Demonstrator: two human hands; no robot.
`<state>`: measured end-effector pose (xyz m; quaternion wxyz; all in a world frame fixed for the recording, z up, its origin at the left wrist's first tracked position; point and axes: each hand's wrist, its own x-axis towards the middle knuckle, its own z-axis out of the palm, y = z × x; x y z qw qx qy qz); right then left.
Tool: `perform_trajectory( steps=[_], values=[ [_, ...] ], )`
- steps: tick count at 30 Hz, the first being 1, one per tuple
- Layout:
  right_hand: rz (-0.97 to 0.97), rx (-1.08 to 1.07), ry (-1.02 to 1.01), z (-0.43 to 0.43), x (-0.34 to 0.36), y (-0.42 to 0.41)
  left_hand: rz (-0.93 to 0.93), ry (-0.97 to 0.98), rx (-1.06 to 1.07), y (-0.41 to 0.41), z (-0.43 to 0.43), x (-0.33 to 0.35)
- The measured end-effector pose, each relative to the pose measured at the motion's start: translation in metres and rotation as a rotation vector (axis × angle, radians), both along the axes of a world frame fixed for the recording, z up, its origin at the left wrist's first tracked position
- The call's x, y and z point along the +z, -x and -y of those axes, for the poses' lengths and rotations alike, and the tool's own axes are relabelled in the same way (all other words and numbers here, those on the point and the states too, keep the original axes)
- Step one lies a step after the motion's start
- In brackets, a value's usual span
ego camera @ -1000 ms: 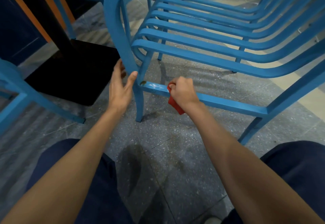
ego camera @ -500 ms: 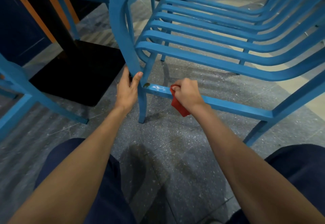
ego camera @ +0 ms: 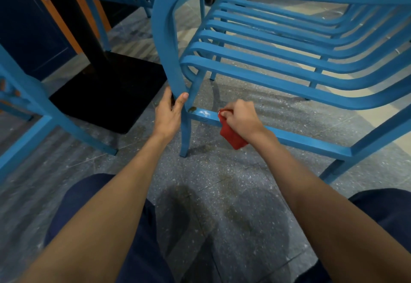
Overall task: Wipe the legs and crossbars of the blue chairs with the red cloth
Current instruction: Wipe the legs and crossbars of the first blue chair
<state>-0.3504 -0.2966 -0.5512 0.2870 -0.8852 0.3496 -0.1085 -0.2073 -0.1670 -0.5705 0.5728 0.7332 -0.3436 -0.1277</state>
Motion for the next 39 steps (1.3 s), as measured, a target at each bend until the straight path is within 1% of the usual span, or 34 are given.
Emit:
perform_trajectory(
  steps=[3, 5, 11, 13, 16, 18, 21, 26, 29, 31, 34, 37, 39],
  values=[
    [0.003, -0.015, -0.001, -0.009, 0.0, -0.023, 0.003, -0.004, 0.014, 0.0, 0.001, -0.001],
    [0.01, 0.029, 0.024, -0.02, 0.0, -0.031, -0.004, 0.006, 0.02, 0.001, 0.002, -0.001],
    [0.058, 0.196, 0.163, -0.024, -0.001, -0.004, -0.023, 0.008, 0.002, 0.0, 0.002, -0.002],
    [0.046, 0.166, 0.123, -0.019, 0.001, -0.003, -0.026, 0.009, -0.004, -0.001, 0.001, -0.001],
    [0.011, 0.062, 0.029, -0.014, 0.003, -0.022, -0.029, 0.011, 0.0, -0.002, 0.001, -0.001],
    [0.009, 0.013, 0.019, -0.017, 0.005, -0.035, -0.026, 0.011, 0.002, -0.002, 0.001, -0.002],
    [0.005, 0.032, 0.029, -0.027, 0.004, -0.041, -0.032, 0.008, -0.004, 0.0, 0.001, -0.001],
    [0.061, 0.206, 0.162, -0.028, -0.002, -0.013, -0.035, 0.003, -0.011, 0.0, 0.001, 0.0],
    [0.046, 0.133, 0.1, -0.022, 0.0, -0.01, -0.033, 0.003, -0.013, -0.001, 0.001, 0.0],
    [0.022, 0.05, 0.038, -0.019, 0.002, -0.024, -0.045, 0.007, -0.018, -0.002, 0.0, -0.001],
    [-0.003, -0.038, 0.003, -0.023, 0.002, -0.047, -0.054, 0.018, -0.026, -0.002, -0.001, 0.0],
    [0.004, -0.01, 0.033, -0.036, -0.001, -0.052, -0.039, 0.013, -0.022, -0.001, -0.001, 0.0],
    [0.016, 0.053, 0.085, -0.042, -0.002, -0.041, -0.043, 0.013, -0.025, -0.001, -0.001, -0.001]
  ],
)
